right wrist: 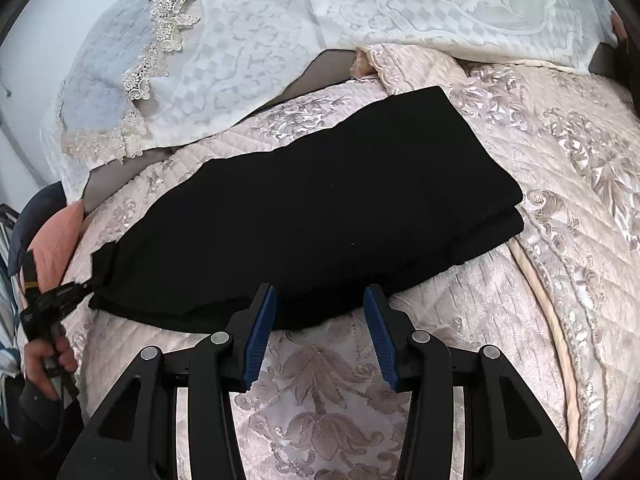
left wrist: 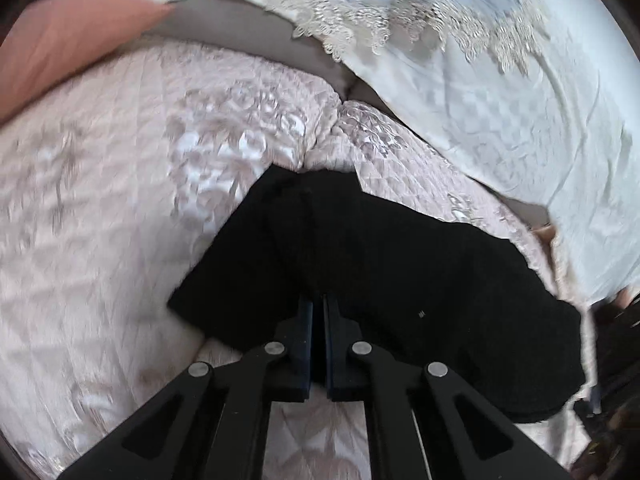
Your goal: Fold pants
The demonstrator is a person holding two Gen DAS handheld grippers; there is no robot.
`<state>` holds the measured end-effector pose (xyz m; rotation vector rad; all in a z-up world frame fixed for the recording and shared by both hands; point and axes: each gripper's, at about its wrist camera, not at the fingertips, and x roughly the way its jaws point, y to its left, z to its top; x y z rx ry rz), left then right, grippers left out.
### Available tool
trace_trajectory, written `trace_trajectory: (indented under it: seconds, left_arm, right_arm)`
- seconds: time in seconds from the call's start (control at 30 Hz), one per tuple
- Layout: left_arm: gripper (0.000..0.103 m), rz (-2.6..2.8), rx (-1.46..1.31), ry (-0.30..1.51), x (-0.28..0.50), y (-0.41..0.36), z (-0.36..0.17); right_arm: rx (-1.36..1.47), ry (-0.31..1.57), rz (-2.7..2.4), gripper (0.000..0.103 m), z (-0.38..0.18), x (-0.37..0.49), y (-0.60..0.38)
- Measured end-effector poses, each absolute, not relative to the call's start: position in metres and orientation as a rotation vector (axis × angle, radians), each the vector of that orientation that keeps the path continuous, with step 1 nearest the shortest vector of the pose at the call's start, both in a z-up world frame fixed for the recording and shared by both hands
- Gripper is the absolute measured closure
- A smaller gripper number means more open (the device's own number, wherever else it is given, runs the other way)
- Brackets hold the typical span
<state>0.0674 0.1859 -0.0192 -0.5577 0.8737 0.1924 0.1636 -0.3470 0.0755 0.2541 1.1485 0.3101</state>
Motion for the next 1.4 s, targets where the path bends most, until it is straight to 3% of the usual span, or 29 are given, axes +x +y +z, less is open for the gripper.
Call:
trace_trajectory:
  seconds: [0.07,0.13,0.2,0.3,0.47,0.6,0.67,0.93,0.97,1.13,1.23,1.4]
  left_arm:
    - [0.092,0.183,-0.596,0.882,0.066,0.188,-0.024]
    - [0.076,0.179,-0.639,0.894,0.072,0.191,-0.028]
    - [0.043,0.161,-0.742,0.867,0.072,0.201,-0.029]
    - [0.037,0.135,-0.837,0.785,0.071,0.21,-0.024]
    - [0.041,0.199,-0.816,0.861,0.094,0.216,-0.036]
    - [0.089,0.214,-0.753,0.88,0.103,0.212,-0.036]
    - [0.094,0.195,-0.725,0.875,0.108,0.21,-0.028]
    - [0.092,0.048,-0.601,0.678,0.115,0.199,0.058]
    - [0.088,0.073,-0.595,0.706,0.114,0.202,0.054]
    - [0.086,0.315,-0.576,0.919,0.102,0.238,0.0]
    - [0.082,0.373,-0.598,0.894,0.08,0.253,-0.005]
    - [0.064,0.26,-0.517,0.853,0.067,0.227,0.009]
  right_arm:
    - [0.257,1.147,0.311,0.056,0.076,0.163,-0.347]
    - [0.261,1.152,0.312,0.056,0.074,0.163,-0.346]
    - [0.261,1.156,0.313,0.056,0.074,0.163,-0.345]
    - [0.249,1.148,0.319,0.056,0.078,0.161,-0.344]
    - [0.247,1.155,0.31,0.056,0.076,0.16,-0.345]
    - [0.255,1.148,0.308,0.056,0.077,0.159,-0.345]
    - [0.251,1.148,0.308,0.056,0.077,0.158,-0.345]
    - [0.255,1.136,0.308,0.056,0.082,0.162,-0.342]
    - [0.255,1.134,0.308,0.056,0.082,0.162,-0.342]
    - [0.266,1.14,0.311,0.056,0.078,0.163,-0.341]
    - [0.257,1.145,0.314,0.056,0.077,0.162,-0.34]
    - [0.259,1.147,0.304,0.056,0.075,0.164,-0.34]
